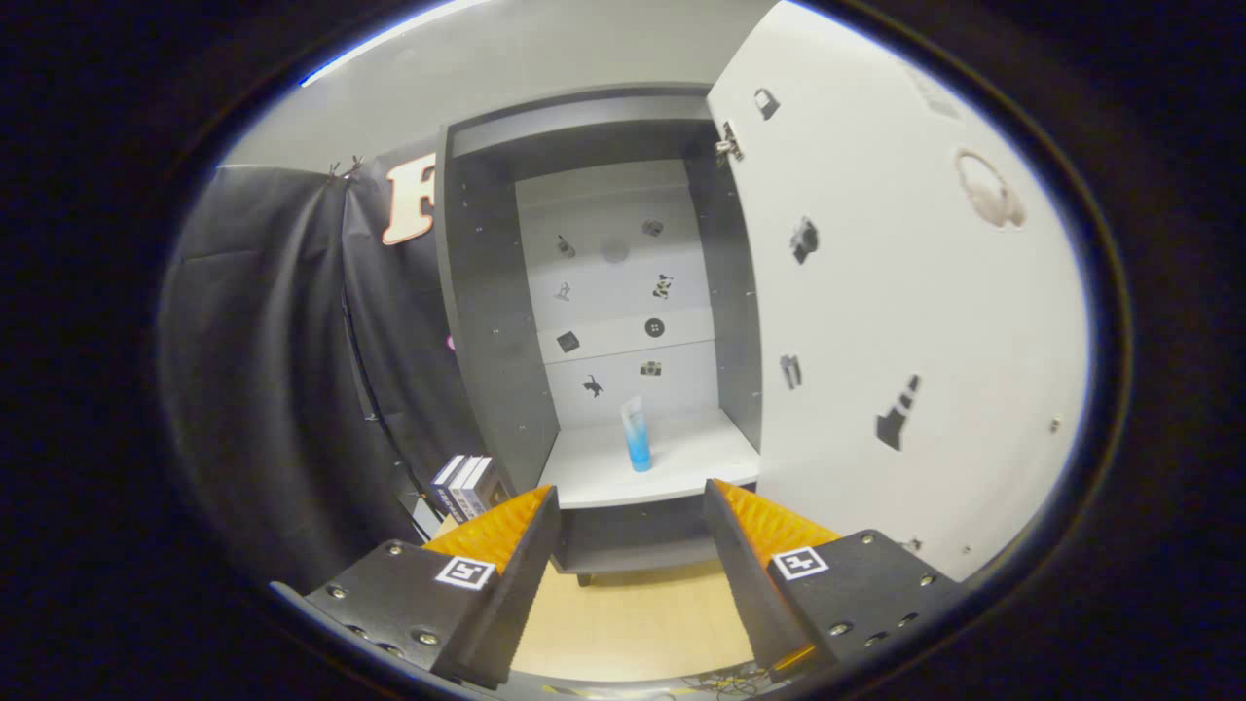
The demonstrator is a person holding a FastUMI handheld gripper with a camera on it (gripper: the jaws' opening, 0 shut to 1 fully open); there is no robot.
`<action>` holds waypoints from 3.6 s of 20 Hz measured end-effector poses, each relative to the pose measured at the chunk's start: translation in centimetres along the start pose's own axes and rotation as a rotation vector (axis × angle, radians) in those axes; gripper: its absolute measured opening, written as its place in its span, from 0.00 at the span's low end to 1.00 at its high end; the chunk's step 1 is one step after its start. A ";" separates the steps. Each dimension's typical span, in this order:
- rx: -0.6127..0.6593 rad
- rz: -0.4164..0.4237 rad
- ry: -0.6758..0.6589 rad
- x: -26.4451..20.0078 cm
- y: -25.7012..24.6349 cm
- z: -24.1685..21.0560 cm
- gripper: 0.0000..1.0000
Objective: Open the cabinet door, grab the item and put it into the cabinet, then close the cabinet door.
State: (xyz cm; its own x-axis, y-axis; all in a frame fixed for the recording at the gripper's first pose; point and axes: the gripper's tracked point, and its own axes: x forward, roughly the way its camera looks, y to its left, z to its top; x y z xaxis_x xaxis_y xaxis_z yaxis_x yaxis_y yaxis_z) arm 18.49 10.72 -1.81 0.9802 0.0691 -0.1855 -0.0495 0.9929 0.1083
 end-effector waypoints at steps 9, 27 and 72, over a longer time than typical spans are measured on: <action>0.019 -0.227 -0.101 -13.0 -11.9 0.7 0.88; -0.031 -0.354 -0.169 -11.9 -22.2 2.2 0.85; -0.128 0.189 -0.137 11.3 10.3 -2.1 0.99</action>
State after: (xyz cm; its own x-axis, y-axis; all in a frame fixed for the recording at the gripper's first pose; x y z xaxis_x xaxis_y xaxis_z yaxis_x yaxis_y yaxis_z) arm 28.70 21.90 -4.81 0.9676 0.2497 -0.0384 -0.2498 0.9683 0.0023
